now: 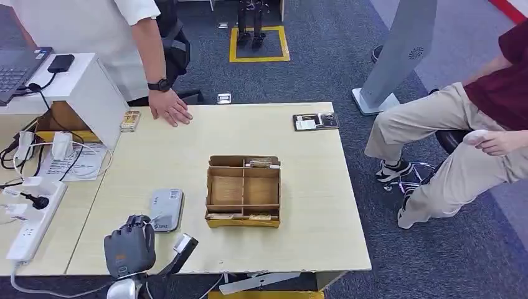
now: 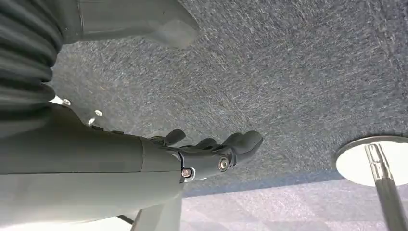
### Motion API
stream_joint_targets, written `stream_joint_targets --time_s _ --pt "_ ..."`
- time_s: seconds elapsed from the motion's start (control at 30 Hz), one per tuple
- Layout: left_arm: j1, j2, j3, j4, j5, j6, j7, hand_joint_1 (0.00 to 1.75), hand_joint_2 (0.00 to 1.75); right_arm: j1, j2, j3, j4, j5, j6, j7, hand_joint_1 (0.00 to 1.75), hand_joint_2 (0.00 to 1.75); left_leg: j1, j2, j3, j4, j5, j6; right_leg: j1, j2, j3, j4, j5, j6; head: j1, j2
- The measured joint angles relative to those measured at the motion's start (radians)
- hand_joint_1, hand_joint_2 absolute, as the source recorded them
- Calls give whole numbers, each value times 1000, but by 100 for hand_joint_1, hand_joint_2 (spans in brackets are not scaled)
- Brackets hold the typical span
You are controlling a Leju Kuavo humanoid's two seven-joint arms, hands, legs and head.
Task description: Pass the card to the sensor for recognition and then transmit it.
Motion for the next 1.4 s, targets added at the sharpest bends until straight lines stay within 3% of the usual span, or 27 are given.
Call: stream_joint_targets --time_s 0.37,1.4 --pt "-12 0 -28 62 0 0 -20 175 175 0 0 0 2 0 0 0 0 175 0 0 0 0 0 0 0 0 0 0 0 0 0 0" --pt "-15 -2 -30 108 0 3 -57 175 175 0 0 0 13 -1 0 -8 0 175 0 0 0 0 0 0 0 0 0 0 0 0 0 0"
